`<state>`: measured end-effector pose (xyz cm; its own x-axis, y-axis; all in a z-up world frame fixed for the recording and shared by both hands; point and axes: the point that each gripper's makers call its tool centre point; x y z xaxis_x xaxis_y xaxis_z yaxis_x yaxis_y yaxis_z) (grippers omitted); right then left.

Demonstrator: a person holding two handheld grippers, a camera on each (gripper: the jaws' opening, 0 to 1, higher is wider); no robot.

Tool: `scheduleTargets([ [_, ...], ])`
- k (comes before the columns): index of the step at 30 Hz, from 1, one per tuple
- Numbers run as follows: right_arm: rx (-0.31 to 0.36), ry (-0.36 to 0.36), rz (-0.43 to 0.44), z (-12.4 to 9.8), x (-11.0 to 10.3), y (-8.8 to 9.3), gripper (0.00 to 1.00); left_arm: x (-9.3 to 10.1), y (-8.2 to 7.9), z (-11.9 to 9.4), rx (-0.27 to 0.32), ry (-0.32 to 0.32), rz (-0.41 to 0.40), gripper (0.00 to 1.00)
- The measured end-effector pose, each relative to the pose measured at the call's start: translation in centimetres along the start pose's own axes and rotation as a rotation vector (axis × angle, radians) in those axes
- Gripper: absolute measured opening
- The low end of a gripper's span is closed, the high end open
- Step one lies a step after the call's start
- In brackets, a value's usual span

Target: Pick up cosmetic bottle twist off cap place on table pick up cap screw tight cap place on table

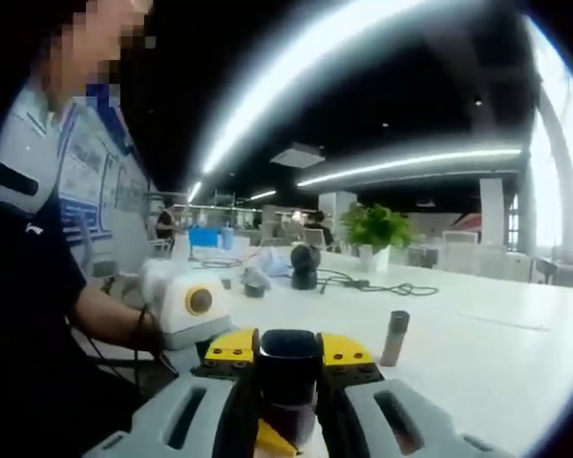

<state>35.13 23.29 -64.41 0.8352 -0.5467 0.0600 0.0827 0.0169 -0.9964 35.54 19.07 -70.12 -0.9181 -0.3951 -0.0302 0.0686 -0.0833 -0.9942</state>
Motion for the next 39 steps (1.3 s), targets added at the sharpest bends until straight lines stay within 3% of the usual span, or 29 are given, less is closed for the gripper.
scheduleTargets([
  [26,0.028,-0.242,0.052,0.2,-0.6,0.0,0.16,0.0,0.0,0.0,-0.001,0.003,-0.004,0.13],
  [39,0.049,-0.530,0.078,-0.3,-1.3,-0.1,0.16,0.3,0.0,-0.1,0.000,0.012,-0.007,0.13],
])
Point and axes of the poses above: the point that each gripper's makers call its tool centre point, and the gripper's own axes: z roughly forward along the fingers, x roughly to its right, y roughly out of its underside, and after that the axes turned 6 degrees about x, right-handed
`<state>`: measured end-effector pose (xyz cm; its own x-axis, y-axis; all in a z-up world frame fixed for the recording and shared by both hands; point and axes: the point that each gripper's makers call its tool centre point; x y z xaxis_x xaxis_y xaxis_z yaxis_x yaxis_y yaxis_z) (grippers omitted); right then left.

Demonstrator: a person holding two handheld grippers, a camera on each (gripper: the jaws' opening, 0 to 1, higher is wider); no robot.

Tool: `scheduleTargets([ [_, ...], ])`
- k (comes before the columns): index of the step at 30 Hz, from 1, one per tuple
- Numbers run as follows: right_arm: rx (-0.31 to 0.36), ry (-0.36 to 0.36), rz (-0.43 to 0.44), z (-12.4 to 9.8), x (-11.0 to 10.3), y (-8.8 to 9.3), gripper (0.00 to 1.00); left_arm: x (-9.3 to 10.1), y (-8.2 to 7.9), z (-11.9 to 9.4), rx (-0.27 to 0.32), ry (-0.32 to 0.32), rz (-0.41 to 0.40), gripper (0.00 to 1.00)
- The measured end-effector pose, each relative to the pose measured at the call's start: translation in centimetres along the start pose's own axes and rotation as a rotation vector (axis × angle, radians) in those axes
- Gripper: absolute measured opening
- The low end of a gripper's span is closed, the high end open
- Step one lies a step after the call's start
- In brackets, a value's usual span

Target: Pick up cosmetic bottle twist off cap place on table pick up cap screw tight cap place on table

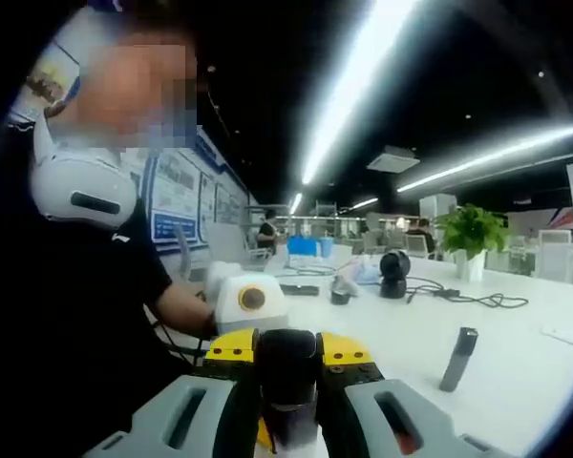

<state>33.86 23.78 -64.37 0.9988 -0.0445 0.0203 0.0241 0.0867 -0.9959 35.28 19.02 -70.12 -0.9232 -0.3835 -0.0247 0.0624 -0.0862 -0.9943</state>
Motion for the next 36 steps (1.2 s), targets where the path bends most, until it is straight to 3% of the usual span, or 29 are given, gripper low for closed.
scheduleTargets([
  [12,-0.004,-0.100,0.023,-0.2,-0.3,0.0,0.16,0.1,0.0,-0.1,-0.001,0.015,-0.009,0.13],
  [15,0.000,-0.163,-0.009,-0.2,-0.7,-0.1,0.16,0.2,0.0,-0.1,0.001,0.022,0.000,0.13],
  [18,0.002,-0.192,0.022,-0.1,-0.5,0.0,0.16,0.2,0.0,-0.1,0.000,0.023,-0.008,0.13],
  [28,-0.013,-0.400,0.095,0.0,-1.1,0.1,0.16,0.2,0.1,-0.1,-0.002,0.022,-0.019,0.13],
  [36,-0.026,-0.440,0.087,0.0,-1.6,0.1,0.16,0.3,0.1,-0.1,-0.002,0.027,-0.018,0.13],
])
Point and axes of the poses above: the point that each gripper's makers call its tool centre point, and the gripper's own axes: z roughly forward along the fingers, x roughly to its right, y roughly out of its underside, and after that the axes turned 6 degrees about x, right-handed
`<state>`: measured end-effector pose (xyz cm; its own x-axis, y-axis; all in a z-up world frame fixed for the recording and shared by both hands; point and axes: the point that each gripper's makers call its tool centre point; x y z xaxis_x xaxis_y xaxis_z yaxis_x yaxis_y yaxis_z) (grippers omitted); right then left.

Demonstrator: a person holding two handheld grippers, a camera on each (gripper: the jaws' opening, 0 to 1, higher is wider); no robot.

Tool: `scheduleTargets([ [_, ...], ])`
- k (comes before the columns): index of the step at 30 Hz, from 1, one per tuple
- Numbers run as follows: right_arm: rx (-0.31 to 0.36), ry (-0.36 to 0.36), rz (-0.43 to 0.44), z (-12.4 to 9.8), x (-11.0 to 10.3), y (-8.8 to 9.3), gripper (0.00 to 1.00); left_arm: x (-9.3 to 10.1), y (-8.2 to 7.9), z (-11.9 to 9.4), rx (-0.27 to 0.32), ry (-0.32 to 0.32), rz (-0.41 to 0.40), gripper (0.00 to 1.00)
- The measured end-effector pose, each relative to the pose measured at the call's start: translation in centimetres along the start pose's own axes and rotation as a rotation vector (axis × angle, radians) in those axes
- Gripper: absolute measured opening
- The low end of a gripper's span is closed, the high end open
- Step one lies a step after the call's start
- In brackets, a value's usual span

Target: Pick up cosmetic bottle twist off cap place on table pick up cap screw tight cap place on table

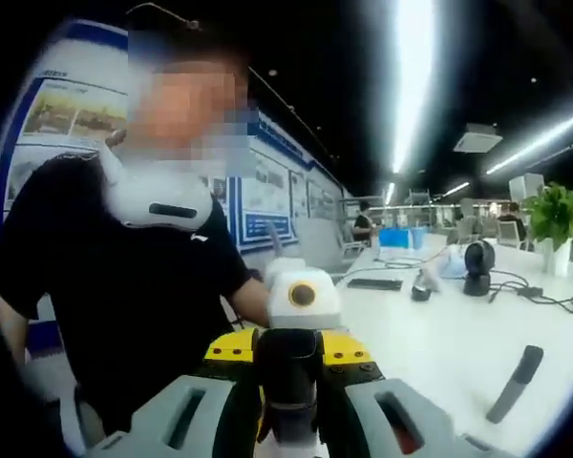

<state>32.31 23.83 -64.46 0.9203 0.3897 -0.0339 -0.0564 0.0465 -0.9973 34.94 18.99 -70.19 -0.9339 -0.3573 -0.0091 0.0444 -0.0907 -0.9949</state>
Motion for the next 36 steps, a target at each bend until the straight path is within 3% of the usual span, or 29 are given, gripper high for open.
scheduleTargets([
  [6,-0.009,0.032,0.008,0.2,0.0,0.1,0.18,0.0,0.0,0.0,0.001,0.001,0.002,0.13],
  [9,-0.002,0.037,0.032,0.4,-0.4,0.3,0.32,0.0,0.0,0.0,0.001,-0.001,0.006,0.13],
  [18,-0.001,0.081,0.019,0.2,-0.6,0.3,0.32,-0.1,0.0,0.0,0.002,-0.008,0.012,0.13],
  [23,0.044,0.210,0.006,-0.1,0.7,-0.3,0.33,-0.1,0.0,0.0,0.002,-0.010,0.014,0.13],
  [30,0.062,0.361,-0.059,0.1,0.7,-0.4,0.35,-0.1,0.0,0.0,0.001,-0.015,0.012,0.13],
  [36,0.127,0.503,-0.077,-0.2,1.4,-1.3,0.38,-0.2,0.0,0.0,-0.001,-0.023,0.010,0.13],
])
Point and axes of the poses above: the point that each gripper's makers call its tool centre point, and the gripper's own axes: z roughly forward along the fingers, x roughly to its right, y roughly out of its underside, and after that the axes turned 6 degrees about x, right-handed
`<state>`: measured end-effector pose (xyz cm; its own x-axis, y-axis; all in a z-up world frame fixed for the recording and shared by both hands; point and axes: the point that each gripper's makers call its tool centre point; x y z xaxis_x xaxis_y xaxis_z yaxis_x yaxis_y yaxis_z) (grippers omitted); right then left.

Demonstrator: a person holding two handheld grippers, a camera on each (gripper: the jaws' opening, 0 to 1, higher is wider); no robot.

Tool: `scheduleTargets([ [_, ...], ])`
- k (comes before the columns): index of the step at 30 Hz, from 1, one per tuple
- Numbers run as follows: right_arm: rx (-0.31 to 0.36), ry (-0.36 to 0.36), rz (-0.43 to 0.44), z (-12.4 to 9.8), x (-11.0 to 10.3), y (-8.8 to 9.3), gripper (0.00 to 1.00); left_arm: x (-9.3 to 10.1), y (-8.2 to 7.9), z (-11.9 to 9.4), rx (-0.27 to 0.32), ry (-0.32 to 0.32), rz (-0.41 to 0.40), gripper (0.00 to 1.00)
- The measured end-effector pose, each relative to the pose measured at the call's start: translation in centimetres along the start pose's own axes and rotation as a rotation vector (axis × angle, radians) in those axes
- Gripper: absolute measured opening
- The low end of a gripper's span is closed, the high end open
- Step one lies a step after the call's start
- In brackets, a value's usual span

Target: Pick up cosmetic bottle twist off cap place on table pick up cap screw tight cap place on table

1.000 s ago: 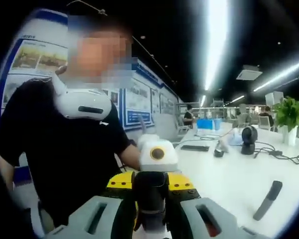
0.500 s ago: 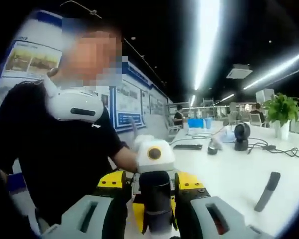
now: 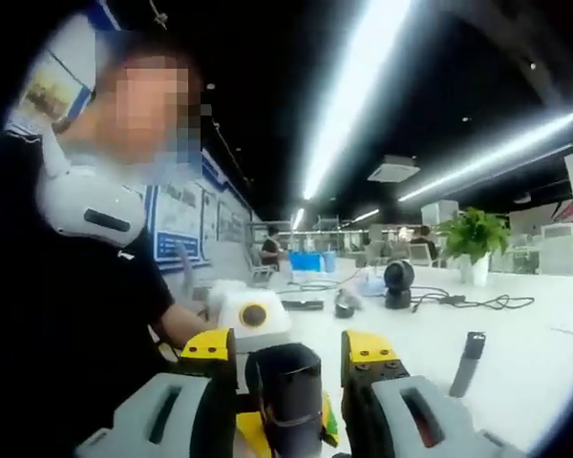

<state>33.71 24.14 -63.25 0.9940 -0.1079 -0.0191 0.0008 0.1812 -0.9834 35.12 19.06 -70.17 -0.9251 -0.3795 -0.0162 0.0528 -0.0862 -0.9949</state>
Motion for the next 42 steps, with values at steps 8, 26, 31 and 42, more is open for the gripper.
scheduleTargets([
  [8,0.049,0.137,-0.053,-0.2,0.4,-0.8,0.40,0.0,0.0,0.0,0.000,-0.004,0.000,0.13],
  [26,0.041,0.490,-0.159,-1.1,0.6,-1.7,0.41,0.1,-0.1,0.0,-0.001,-0.009,0.015,0.13],
  [31,0.023,0.572,-0.218,-1.5,0.6,-1.1,0.40,0.0,-0.1,0.0,-0.001,-0.009,0.015,0.13],
  [42,0.007,0.732,-0.173,-2.4,1.5,-0.2,0.38,0.0,-0.1,0.0,-0.001,-0.010,0.015,0.13],
])
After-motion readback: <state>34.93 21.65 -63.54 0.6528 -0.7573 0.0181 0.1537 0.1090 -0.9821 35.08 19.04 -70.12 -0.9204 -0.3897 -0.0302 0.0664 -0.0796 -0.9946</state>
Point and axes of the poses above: the point that each gripper's makers call its tool centre point, and the gripper's own axes: z roughly forward along the fingers, x roughly to its right, y roughly out of its underside, and after that the axes turned 6 degrees about x, right-handed
